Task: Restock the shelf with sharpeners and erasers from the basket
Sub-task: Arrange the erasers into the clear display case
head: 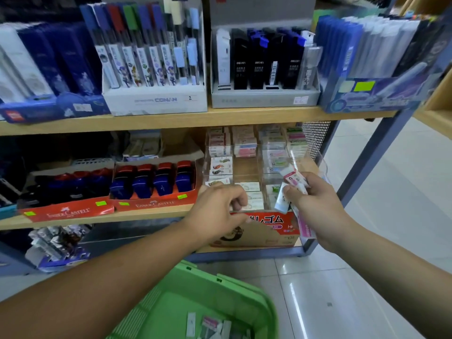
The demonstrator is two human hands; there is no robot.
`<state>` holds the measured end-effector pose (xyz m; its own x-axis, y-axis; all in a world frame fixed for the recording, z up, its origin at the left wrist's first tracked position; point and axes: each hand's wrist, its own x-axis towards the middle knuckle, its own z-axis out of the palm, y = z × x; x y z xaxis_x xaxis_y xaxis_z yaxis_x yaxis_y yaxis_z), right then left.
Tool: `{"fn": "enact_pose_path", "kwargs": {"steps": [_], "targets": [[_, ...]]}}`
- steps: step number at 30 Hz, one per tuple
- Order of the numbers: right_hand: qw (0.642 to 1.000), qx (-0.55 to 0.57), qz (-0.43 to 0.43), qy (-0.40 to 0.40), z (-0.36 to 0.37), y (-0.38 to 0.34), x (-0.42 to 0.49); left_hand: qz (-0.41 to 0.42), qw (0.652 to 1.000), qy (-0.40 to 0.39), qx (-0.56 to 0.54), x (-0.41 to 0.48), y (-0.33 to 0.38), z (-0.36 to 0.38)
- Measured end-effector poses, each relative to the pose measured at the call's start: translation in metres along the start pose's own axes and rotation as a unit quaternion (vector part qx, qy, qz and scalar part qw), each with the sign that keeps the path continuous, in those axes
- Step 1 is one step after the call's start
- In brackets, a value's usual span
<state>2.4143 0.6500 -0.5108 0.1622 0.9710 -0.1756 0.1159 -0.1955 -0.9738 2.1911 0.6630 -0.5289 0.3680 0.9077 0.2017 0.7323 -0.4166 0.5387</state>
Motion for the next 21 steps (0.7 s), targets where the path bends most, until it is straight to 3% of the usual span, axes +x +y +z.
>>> {"fn": "enact_pose_path", "kwargs": {"steps": [10,21], "targets": [[1.0,0.008,0.008,-0.01,-0.003,-0.001,-0.007,0.043,0.997,-0.006,0.063,-0.001,-0.001,0.008],[1.0,-0.013,0.013,0.001,-0.002,-0.006,-0.016,0.053,0.998,-0.018,0.03,-0.015,0.004,0.015]]}}
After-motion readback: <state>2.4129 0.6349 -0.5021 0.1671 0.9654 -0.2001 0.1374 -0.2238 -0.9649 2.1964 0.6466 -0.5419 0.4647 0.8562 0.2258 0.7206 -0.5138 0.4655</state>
